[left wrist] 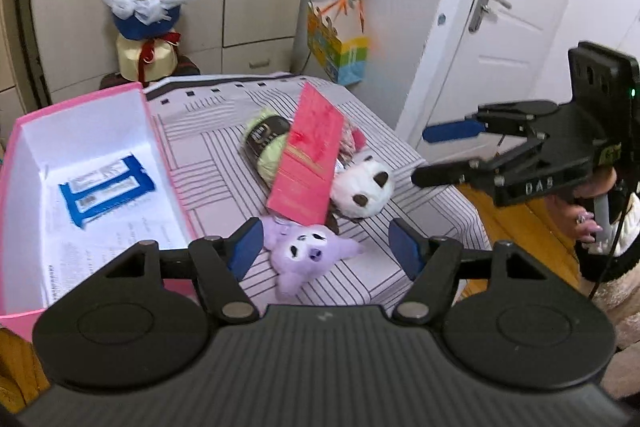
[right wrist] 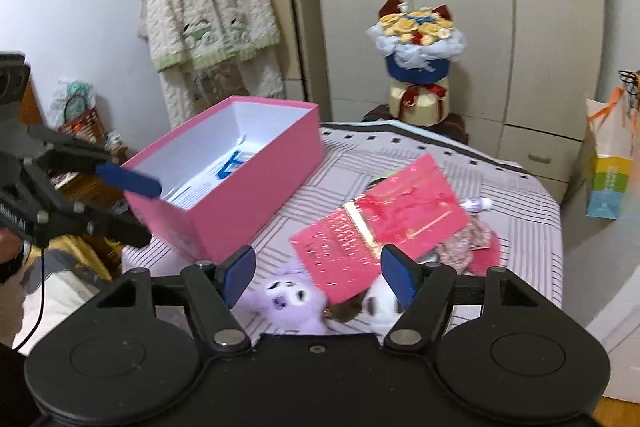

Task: Organize soft objects
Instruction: 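Move the left tool to the pink gift box and grasp it, then lift the pink gift box and carry it toward the pink box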

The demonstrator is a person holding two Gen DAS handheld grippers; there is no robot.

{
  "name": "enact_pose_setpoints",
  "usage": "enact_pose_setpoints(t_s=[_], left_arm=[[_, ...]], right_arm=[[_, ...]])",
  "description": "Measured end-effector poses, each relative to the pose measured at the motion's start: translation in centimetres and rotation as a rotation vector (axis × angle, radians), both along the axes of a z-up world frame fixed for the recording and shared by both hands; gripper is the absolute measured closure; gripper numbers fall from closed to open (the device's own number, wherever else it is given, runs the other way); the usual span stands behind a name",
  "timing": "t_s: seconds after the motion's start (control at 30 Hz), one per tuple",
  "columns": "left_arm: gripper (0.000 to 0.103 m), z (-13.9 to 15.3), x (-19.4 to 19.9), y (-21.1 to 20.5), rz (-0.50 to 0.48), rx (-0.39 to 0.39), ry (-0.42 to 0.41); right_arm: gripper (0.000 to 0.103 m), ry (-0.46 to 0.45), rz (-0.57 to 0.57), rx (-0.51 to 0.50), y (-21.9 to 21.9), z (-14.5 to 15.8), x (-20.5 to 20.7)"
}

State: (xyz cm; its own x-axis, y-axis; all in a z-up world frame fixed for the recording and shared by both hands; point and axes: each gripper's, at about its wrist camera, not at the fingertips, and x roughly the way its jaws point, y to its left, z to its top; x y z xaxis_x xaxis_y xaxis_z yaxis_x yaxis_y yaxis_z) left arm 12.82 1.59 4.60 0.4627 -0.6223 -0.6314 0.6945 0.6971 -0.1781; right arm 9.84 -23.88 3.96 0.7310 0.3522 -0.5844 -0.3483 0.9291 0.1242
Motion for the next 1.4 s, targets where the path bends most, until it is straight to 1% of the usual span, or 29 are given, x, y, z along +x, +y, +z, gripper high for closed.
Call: enact_pose_setpoints(t_s=[0.13, 0.2, 0.4, 0.47, 0.6, 0.67, 0.73, 0.77, 0.83, 1.0, 1.03, 1.07, 1.1, 1.17, 1.23, 1.3, 1.4], left_arm=[[0.04, -1.6, 0.1, -2.2, -0.009, 0.018, 0.009], [0.041, -2.5, 0.4, -3.2, 0.004, 0.019, 0.024], [0.042, -5.9, 1.9, -5.8, 0.085, 0.027, 0.074], [0.043, -6.8, 2.6, -6.3, 0.117, 0.027, 0.084], [0.044, -8.2, 3.7, -7.5, 0.195, 0.053, 0.058], [0.044, -8.9, 4.4, -7.7, 0.223, 0.05, 0.067], [0.044, -9.5, 5.0, -7.9, 0.25, 0.035, 0.085], [0.044, -9.7, 5.2, -7.9, 0.26, 0.027, 0.093], [0.044, -10.1, 5.4, -8.0, 0.284, 0.006, 0.1], [0.045, -11.0, 5.7, -8.3, 0.344, -0.021, 0.087], [0.046, -11.1, 5.7, -8.4, 0.35, -0.03, 0.089], [0.051, -11.2, 5.7, -8.4, 0.354, -0.042, 0.088], [0.061, -11.3, 5.7, -8.4, 0.359, -0.047, 0.087], [0.069, -11.5, 5.5, -8.8, 0.368, -0.023, 0.08], [0.07, -11.5, 5.3, -8.8, 0.389, -0.03, 0.067], [0.07, -11.6, 5.6, -8.6, 0.4, -0.055, 0.083], [0.07, -11.6, 5.8, -8.5, 0.413, -0.062, 0.088]], right_arm=[[0.029, -0.052, -0.018, 0.001, -1.2, -1.0, 0.6], [0.029, -0.077, -0.015, -0.012, -1.5, -1.7, 1.4], [0.029, -0.129, 0.024, -0.093, -2.3, -3.4, 4.5], [0.029, -0.143, 0.026, -0.089, -2.8, -3.6, 5.6], [0.029, -0.153, 0.022, -0.073, -3.9, -4.3, 8.0], [0.028, -0.163, 0.007, -0.098, -4.2, -4.5, 9.1], [0.026, -0.201, -0.014, -0.122, -4.4, -4.6, 9.7], [0.024, -0.211, -0.013, -0.115, -4.5, -4.6, 10.0], [0.02, -0.205, 0.008, -0.078, -4.9, -4.9, 11.0], [0.02, -0.156, 0.051, -0.032, -5.5, -6.6, 13.4], [0.02, -0.147, 0.058, -0.024, -5.7, -6.9, 13.8], [0.02, -0.141, 0.068, -0.015, -5.8, -7.2, 14.0], [0.02, -0.137, 0.075, -0.009, -5.9, -7.4, 14.3], [0.019, -0.14, 0.071, 0.008, -6.2, -7.7, 14.6], [0.013, -0.157, 0.063, 0.041, -6.6, -7.9, 14.7], [0.01, -0.149, 0.087, 0.079, -7.1, -8.2, 15.1], [0.01, -0.129, 0.113, 0.094, -7.2, -8.7, 15.7]])
